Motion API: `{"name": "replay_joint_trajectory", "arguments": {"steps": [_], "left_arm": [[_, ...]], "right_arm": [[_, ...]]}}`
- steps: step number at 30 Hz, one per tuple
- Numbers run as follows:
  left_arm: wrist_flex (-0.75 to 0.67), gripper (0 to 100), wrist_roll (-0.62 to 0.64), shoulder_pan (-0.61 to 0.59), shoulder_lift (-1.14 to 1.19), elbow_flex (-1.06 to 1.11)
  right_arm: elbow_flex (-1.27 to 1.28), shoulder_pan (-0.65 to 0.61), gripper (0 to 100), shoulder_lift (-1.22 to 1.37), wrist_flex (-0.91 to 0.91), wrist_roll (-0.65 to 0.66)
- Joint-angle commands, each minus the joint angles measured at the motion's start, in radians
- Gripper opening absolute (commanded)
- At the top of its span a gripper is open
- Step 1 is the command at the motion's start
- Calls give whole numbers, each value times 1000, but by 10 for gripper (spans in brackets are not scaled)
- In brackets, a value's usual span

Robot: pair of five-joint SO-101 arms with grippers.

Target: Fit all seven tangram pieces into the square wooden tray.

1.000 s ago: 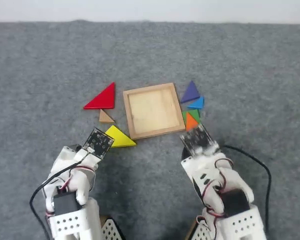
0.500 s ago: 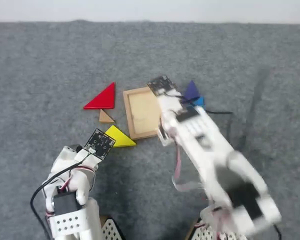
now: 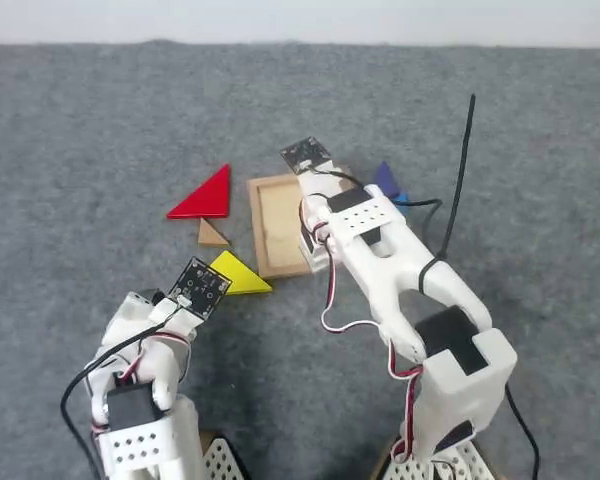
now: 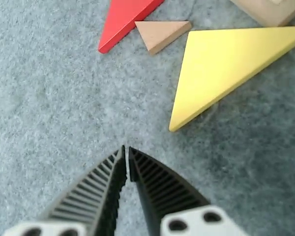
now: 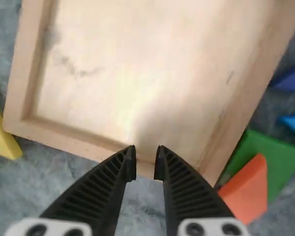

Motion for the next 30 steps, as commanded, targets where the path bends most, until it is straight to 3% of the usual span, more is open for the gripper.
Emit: {"name": "replay_joint_trajectory", "arguments": {"steps": [1,6,17,22,30], "left_arm": [[23,16,-9,-3,-14,-15],[26,16,-9,-3,-15,-15],[25,16,-9,0,-17,-15],[21,16,-9,2,-17,-15],[20,16,-9,2,-18,-16]], "right_arm": [[-38,10,73,-74,74,44],[72,8,72,-209,113,95],[356,48,69,-608,-71,115],[272,85,78,-515,-154,46],[6,156,225,-140,-171,44]]}}
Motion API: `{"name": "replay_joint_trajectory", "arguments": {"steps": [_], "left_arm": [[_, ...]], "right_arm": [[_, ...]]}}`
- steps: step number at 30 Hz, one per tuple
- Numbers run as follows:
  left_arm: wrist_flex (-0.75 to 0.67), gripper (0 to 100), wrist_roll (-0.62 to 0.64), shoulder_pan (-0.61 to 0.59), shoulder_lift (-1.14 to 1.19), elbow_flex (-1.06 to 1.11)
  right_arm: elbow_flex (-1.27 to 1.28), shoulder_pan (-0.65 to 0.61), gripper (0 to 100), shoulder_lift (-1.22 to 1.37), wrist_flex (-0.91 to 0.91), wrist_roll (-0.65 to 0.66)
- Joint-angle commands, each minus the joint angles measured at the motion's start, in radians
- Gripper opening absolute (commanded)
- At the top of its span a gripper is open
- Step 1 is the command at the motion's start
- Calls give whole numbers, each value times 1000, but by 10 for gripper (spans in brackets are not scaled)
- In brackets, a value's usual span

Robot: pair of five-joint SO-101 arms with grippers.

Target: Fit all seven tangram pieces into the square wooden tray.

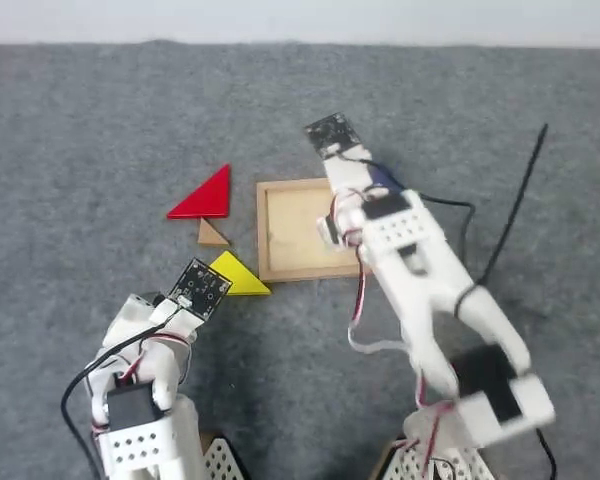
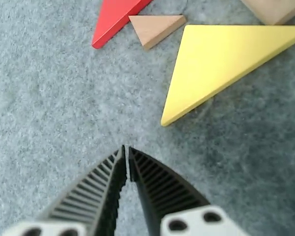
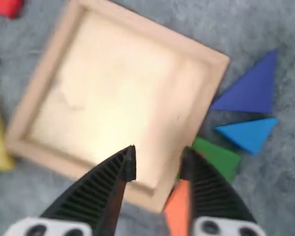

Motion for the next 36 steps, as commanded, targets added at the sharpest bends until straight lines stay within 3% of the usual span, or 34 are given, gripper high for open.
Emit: {"name": "replay_joint_trajectory", "arguments": {"steps": [1,26,33,36], "left_arm": [[0,16,-9,2,-18,-16],[-14,16,-9,-2,-14,-16],[-14,16,-9,-2,-14,-16],[-12,16,-9,-2,-14,-16]], "right_arm": [[-144,67,229,88,-18,-14],[-213,18,225,265,-102,-9],[-218,19,26,265,-108,32],[-218,19,7,265,-104,71]]}}
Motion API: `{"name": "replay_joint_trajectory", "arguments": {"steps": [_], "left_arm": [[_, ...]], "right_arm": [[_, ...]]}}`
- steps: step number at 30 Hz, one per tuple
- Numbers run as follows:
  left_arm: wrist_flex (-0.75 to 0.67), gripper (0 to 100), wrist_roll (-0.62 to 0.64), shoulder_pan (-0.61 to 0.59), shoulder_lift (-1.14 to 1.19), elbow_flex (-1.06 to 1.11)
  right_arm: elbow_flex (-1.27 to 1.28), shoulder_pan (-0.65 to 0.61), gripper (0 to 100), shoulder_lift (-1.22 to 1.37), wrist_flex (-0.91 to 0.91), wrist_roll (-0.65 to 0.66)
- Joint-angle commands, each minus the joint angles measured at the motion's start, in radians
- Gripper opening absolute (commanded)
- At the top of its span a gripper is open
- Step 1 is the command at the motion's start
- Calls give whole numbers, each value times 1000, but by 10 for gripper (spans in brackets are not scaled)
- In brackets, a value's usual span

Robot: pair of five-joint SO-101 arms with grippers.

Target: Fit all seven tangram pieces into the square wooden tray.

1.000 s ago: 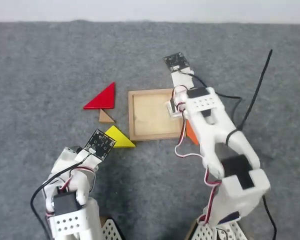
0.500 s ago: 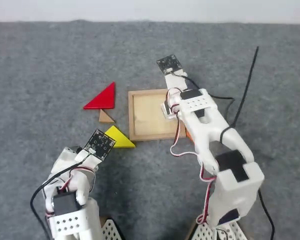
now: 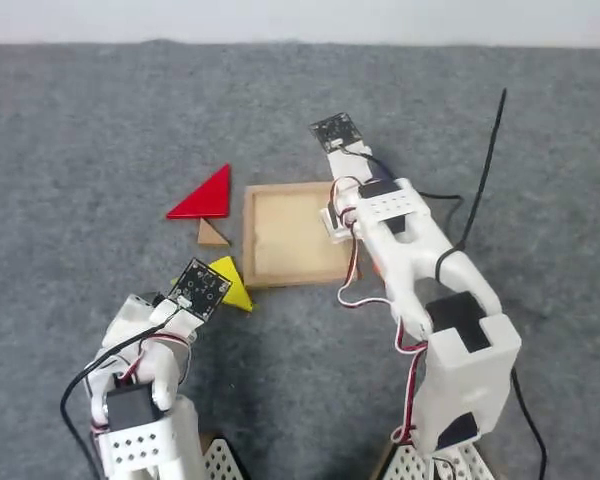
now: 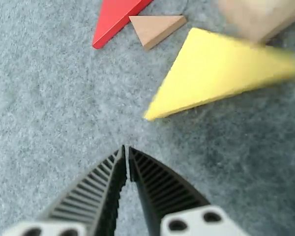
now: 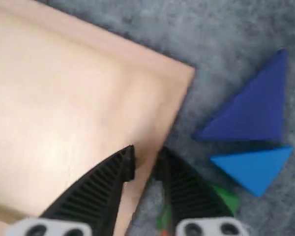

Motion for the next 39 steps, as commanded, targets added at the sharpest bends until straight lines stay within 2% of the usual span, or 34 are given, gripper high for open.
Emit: {"name": "replay_joint_trajectory", "arguments": {"steps": [1,5,11,13,17,19,22,25,27,33,39], "left_arm": [[-12,16,-9,-2,-14,-16],[-14,16,-9,-3,-14,-16],[-23,17,2,2,-18,-18],[-48,36,60,2,-14,-21],[-38,147,193,2,-12,-73],[-17,148,233,2,-12,-116],[-6,151,269,6,-12,-154],[-6,152,285,63,-8,-171],[-14,152,322,115,26,-185],[-167,152,342,198,351,-295],[-203,152,80,247,859,-542]], "right_arm": [[-61,-10,9,-18,-12,31],[-57,-10,9,-22,-5,32],[-110,-31,9,-27,163,29],[-129,-45,9,-27,220,9],[-143,-59,12,-27,234,-89],[-144,-54,16,-28,234,-97],[-144,-53,79,-28,234,-97],[-144,-53,142,-36,243,-95],[-137,-48,150,-68,246,-95],[-63,5,91,-217,260,-144],[146,7,83,-387,150,-143]]}}
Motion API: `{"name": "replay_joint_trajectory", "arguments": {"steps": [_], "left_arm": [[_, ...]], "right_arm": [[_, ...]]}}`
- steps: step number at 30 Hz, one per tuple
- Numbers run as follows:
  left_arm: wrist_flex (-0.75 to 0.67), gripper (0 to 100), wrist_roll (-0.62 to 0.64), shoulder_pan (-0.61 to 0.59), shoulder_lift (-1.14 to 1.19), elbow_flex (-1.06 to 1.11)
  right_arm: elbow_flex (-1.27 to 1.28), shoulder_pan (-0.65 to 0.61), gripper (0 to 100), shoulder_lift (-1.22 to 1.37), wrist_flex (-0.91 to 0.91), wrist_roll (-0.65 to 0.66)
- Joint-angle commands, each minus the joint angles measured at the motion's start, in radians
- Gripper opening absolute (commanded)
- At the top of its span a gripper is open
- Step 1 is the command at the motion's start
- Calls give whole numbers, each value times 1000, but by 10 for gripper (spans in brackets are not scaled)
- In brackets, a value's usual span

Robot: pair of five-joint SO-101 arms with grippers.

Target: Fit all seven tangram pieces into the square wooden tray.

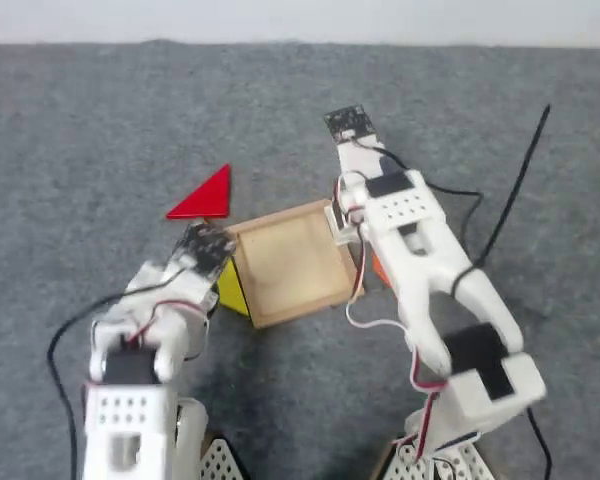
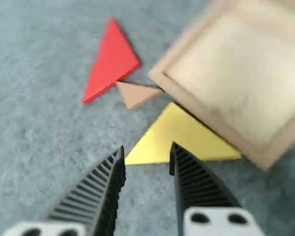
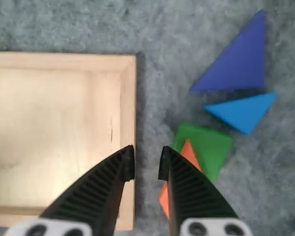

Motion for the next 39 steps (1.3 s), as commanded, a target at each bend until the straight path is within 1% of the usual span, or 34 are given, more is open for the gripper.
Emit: {"name": "replay_joint_trajectory", "arguments": {"steps": [1,5,8,11,14,17,23,28,30,33,34,37,39], "left_arm": [[-32,152,-130,14,345,-216],[-15,152,-189,11,694,-461],[12,150,-190,8,951,-621],[58,148,-190,-26,1163,-750],[87,109,-192,-83,1300,-840],[117,66,-196,-124,1370,-891],[71,23,-207,-170,1402,-886],[101,14,-212,-169,1375,-837],[95,14,-227,-153,1323,-771],[54,14,-319,-103,1189,-602],[26,14,-331,-89,1134,-539],[-61,15,-331,-71,982,-387],[-72,15,-334,-71,905,-329]], "right_arm": [[94,15,83,-157,-87,-8],[175,16,82,-225,-134,-6],[195,16,80,-236,-139,-8],[199,16,63,-236,-153,-8],[201,16,59,-236,-159,-11],[201,13,58,-242,-159,-14],[203,7,58,-239,-159,-15],[203,7,58,-239,-160,-15],[203,7,58,-237,-171,-15],[203,8,58,-236,-174,-15],[203,8,58,-236,-174,-15],[203,8,58,-236,-174,-15],[203,8,58,-236,-174,-15]]}}
